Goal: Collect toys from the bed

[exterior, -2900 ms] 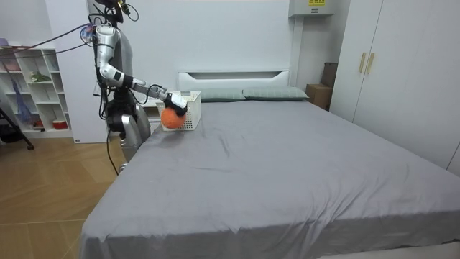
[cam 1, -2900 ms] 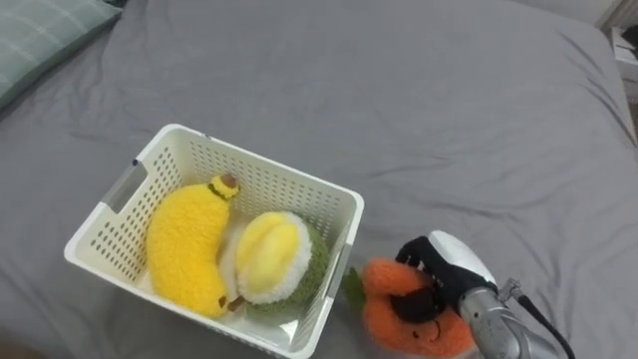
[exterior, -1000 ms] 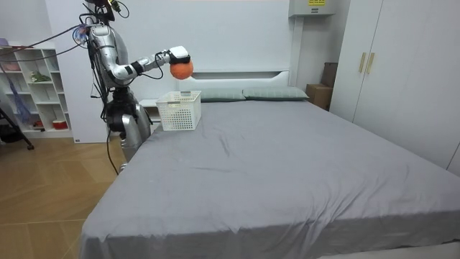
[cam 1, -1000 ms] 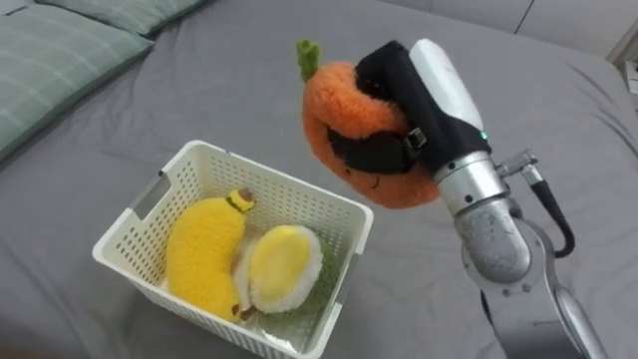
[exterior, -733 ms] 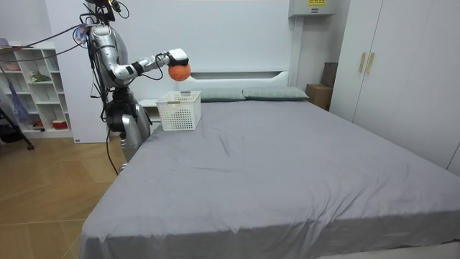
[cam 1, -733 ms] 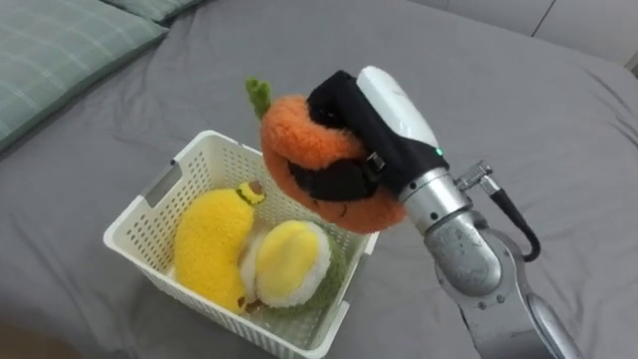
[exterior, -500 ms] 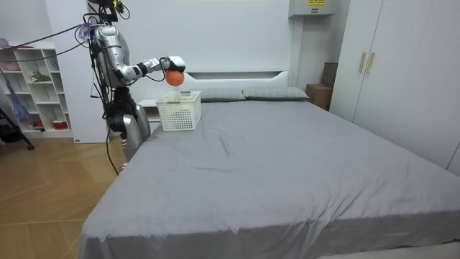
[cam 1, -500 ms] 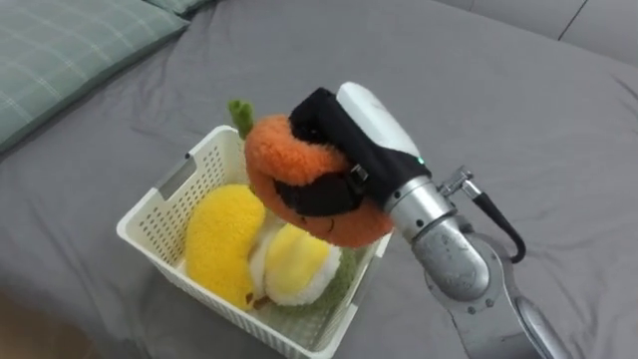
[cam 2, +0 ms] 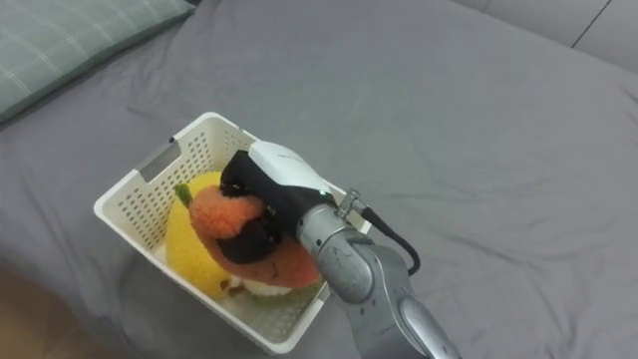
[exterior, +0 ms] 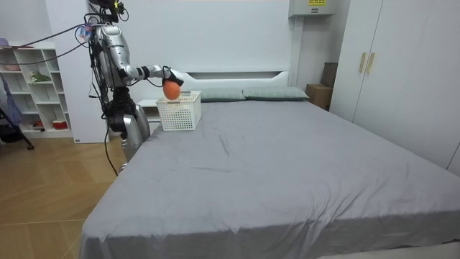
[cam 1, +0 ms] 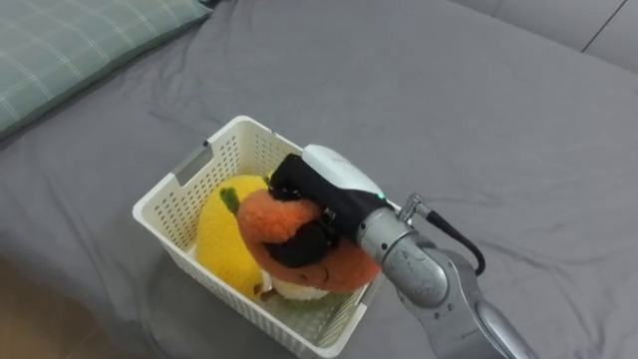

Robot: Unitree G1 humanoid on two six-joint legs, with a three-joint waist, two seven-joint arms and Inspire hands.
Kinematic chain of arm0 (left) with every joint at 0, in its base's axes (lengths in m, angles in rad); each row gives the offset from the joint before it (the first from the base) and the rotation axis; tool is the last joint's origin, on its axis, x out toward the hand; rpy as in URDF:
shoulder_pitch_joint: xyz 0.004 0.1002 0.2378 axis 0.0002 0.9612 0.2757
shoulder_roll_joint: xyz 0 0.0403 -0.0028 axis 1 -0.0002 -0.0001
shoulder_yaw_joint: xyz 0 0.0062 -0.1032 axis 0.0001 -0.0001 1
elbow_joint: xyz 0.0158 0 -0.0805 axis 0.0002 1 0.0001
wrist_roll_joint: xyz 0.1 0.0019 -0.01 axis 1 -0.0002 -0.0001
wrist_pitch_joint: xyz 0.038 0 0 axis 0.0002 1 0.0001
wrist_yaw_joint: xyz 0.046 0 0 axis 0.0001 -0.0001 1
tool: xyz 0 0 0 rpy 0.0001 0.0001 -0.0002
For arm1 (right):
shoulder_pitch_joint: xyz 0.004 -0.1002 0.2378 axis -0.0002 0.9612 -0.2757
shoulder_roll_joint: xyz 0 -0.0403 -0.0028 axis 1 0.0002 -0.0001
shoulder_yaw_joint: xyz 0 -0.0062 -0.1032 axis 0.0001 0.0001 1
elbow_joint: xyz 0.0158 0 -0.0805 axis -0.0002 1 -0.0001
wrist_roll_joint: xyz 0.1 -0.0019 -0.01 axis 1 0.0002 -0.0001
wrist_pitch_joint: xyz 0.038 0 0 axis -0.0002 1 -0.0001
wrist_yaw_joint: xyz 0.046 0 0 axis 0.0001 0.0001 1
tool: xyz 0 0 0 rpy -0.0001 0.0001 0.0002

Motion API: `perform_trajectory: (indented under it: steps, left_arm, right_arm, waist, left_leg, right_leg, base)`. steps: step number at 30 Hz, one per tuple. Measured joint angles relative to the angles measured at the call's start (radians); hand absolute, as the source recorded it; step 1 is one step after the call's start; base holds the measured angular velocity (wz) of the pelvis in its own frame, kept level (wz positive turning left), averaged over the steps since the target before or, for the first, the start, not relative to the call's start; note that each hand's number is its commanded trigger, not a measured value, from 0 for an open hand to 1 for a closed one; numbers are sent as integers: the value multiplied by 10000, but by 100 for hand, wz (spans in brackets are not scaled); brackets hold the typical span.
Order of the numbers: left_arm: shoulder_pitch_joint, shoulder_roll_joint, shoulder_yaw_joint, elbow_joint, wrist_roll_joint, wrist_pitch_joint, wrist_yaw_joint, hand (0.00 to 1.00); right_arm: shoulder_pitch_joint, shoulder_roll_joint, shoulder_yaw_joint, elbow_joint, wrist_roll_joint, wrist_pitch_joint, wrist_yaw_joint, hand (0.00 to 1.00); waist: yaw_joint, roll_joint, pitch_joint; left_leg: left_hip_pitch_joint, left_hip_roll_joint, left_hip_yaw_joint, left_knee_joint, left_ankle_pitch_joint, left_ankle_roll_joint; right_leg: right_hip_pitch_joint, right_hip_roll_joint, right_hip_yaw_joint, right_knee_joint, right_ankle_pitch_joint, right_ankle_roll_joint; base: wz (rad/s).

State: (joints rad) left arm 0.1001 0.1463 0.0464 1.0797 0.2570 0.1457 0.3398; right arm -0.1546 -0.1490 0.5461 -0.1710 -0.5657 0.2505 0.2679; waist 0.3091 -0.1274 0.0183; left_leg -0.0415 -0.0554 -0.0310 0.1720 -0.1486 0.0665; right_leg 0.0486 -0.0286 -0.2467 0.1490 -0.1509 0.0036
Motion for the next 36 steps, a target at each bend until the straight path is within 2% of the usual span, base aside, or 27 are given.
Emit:
perform_trajectory:
  steps: [8, 20, 30, 36]
  left_arm:
    - [2, 9, -34, -294, 25, 7, 11, 0]
    - [34, 0, -41, -441, 203, 17, 13, 0]
    - [92, -1, -24, -441, 215, 74, 4, 0]
    - [115, -24, 96, -438, 206, 72, 28, 0]
  right_arm:
    - [0, -35, -23, 0, -296, 13, 8, 0]
    - [26, -37, -169, 0, -358, 11, 21, 0]
    - [36, -36, -226, 0, -295, 11, -38, 0]
    - [34, -65, -620, 0, -216, -28, -417, 0]
  waist:
    - [-22, 97, 40]
    - [-46, 315, -7]
    - [-72, 331, -21]
    - [-62, 331, -33]
  left_leg:
    - [-12, -1, 0, 51, 1, 0]
    - [4, -5, 0, 72, 7, 1]
    - [-5, -17, -1, 108, 9, 4]
    - [18, -40, -3, 99, 24, 29]
  right_leg:
    - [7, -1, -2, -4, 0, 0]
    - [29, -2, -8, -3, 0, 0]
    - [62, -13, 5, 1, 0, 0]
    - [88, -29, 109, 8, -1, 0]
  base:
    - [0]
    - [0]
    - [0]
    - [0]
